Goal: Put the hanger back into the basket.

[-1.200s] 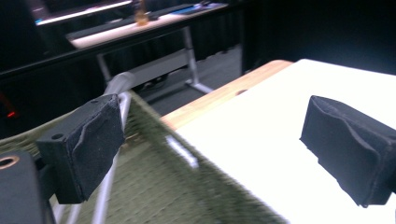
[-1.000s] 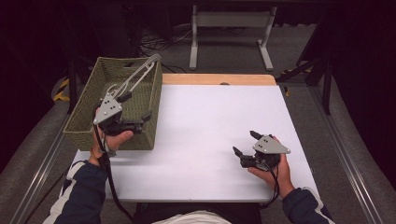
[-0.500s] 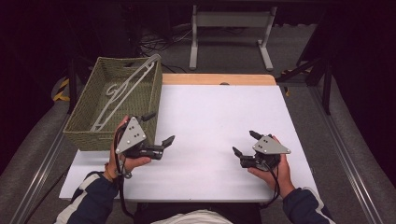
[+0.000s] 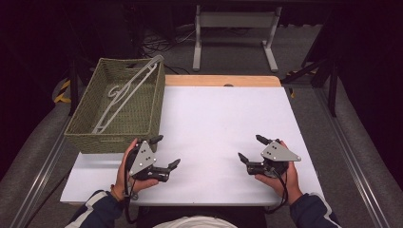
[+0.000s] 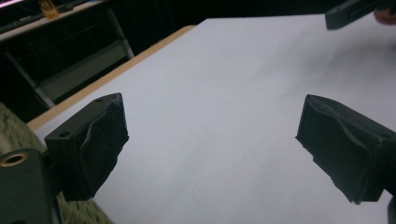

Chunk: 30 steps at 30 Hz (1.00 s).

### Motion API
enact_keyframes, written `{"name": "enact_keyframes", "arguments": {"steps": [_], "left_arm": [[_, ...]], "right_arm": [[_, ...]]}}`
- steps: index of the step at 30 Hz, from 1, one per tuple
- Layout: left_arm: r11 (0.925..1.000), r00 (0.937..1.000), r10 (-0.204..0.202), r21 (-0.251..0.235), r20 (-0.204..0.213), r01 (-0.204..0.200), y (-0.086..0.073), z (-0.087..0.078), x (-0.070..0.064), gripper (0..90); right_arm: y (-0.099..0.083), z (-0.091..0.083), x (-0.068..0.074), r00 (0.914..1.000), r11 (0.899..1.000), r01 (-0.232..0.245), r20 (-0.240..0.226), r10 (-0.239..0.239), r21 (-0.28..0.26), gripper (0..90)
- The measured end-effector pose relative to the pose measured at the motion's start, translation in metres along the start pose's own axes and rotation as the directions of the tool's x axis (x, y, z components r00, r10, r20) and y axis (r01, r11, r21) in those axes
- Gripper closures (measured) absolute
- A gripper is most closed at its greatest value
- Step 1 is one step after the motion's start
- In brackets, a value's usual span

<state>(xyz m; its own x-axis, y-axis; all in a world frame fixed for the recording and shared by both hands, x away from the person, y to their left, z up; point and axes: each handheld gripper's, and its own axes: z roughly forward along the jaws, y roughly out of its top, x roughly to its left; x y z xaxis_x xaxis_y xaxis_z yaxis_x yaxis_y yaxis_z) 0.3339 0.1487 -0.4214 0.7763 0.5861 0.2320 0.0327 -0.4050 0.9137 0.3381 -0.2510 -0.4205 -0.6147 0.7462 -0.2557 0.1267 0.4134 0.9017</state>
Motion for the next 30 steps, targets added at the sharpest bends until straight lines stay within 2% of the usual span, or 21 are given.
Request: {"name": "enact_keyframes", "arguments": {"steps": [2,5,7,8,10,13,17,26,30], "left_arm": [[0.9999,0.9999,0.005,0.016,-0.011,-0.005,-0.005,-0.001,0.0,9.2],[0.999,0.9994,-0.018,0.04,-0.031,0.019,-0.018,-0.007,0.004,9.3],[0.9981,0.9987,-0.017,0.058,-0.049,0.02,-0.025,-0.008,0.008,9.3],[0.9973,0.998,-0.025,0.068,-0.058,0.029,-0.029,-0.01,0.011,9.3],[0.9942,0.9953,-0.076,0.072,-0.06,0.081,-0.036,-0.013,0.016,9.3],[0.9926,0.9936,-0.084,0.082,-0.076,0.09,-0.042,-0.016,0.021,8.9],[0.9912,0.9914,-0.11,0.065,-0.071,0.115,-0.042,-0.018,0.024,8.2],[0.9952,0.9938,-0.087,0.04,-0.069,0.09,-0.039,-0.02,0.024,6.6],[0.9946,0.9936,-0.091,0.045,-0.067,0.094,-0.039,-0.019,0.024,6.1]], "right_arm": [[0.0,0.0,0.0,1.0,1.0,0.003,0.002,-0.003,-0.001,15.1],[-0.001,-0.001,0.001,0.9998,1.0,0.017,-0.005,-0.017,-0.007,15.1],[-0.001,-0.001,0.003,0.9996,1.0,0.028,-0.01,-0.028,-0.014,15.1],[-0.001,-0.001,0.003,0.9994,0.999,0.031,-0.015,-0.031,-0.015,15.1],[-0.002,-0.001,0.005,0.9992,0.999,0.038,-0.013,-0.039,-0.013,14.9],[-0.004,-0.001,0.006,0.9987,0.999,0.045,-0.021,-0.045,-0.007,14.8],[-0.005,-0.002,0.006,0.9989,0.999,0.04,-0.022,-0.041,-0.005,14.1],[-0.003,-0.007,0.008,0.9995,0.999,0.03,0.003,-0.03,-0.015,11.7],[-0.004,-0.007,0.008,0.9995,0.999,0.032,0.005,-0.032,-0.006,11.7]]}}
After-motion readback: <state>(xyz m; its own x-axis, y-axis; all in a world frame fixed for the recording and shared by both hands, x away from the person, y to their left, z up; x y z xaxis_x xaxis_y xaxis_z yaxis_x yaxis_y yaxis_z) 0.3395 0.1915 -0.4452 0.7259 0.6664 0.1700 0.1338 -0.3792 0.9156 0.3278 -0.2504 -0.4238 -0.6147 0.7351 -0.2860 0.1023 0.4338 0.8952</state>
